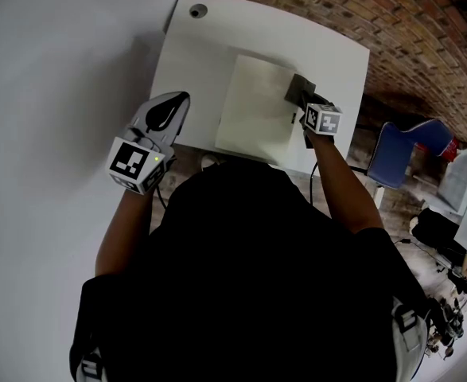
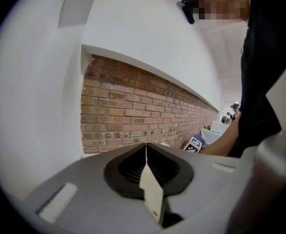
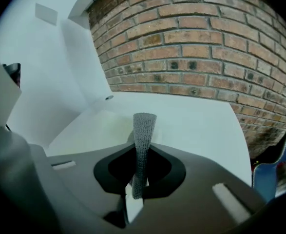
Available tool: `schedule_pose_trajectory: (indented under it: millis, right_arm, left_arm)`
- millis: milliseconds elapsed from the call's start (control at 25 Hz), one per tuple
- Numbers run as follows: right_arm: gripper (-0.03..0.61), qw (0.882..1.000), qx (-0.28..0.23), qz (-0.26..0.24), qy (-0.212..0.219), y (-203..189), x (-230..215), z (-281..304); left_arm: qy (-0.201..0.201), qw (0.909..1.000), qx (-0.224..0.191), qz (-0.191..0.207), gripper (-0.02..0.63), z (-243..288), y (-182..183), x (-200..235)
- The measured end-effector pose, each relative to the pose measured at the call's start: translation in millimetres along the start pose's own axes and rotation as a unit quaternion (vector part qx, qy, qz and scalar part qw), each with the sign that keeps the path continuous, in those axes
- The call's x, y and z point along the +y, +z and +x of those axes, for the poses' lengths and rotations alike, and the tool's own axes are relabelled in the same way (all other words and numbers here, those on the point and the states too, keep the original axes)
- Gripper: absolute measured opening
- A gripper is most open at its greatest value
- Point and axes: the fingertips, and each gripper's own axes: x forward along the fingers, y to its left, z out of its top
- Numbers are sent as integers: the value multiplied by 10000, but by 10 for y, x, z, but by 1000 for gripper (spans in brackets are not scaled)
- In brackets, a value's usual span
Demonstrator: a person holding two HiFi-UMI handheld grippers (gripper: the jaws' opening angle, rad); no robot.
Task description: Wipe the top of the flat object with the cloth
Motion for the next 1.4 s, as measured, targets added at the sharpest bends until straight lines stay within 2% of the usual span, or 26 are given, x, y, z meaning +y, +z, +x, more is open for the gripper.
schedule_pose_trajectory:
  millis: [200, 400, 560, 760, 1080, 1400]
  right_arm:
    - [12, 9974, -387, -144, 598, 309, 556, -123]
    - [12, 9906, -435, -260, 1273, 416, 1242, -118]
    - [12, 9836, -407, -303, 1730, 415, 1725, -57]
    - [12, 9767, -198, -360, 2107, 249, 2172, -26]
    - [12, 9746, 264, -393, 2188, -65, 2467, 184]
    - [12, 9783, 596, -304, 1962, -338, 2305, 316]
  left_arm:
    - [135, 9999, 15, -37, 3, -110, -44, -7]
    - [242, 9997, -58, -13, 3, -290, -33, -65]
    - [406, 9991, -59, -66, 3, -444, -113, -30]
    - [551, 9984, -52, -100, 3, -641, -163, -46]
    - [788, 9967, 28, -199, 3, -877, -248, -28]
    - [786, 9964, 87, -314, 3, -910, -276, -79]
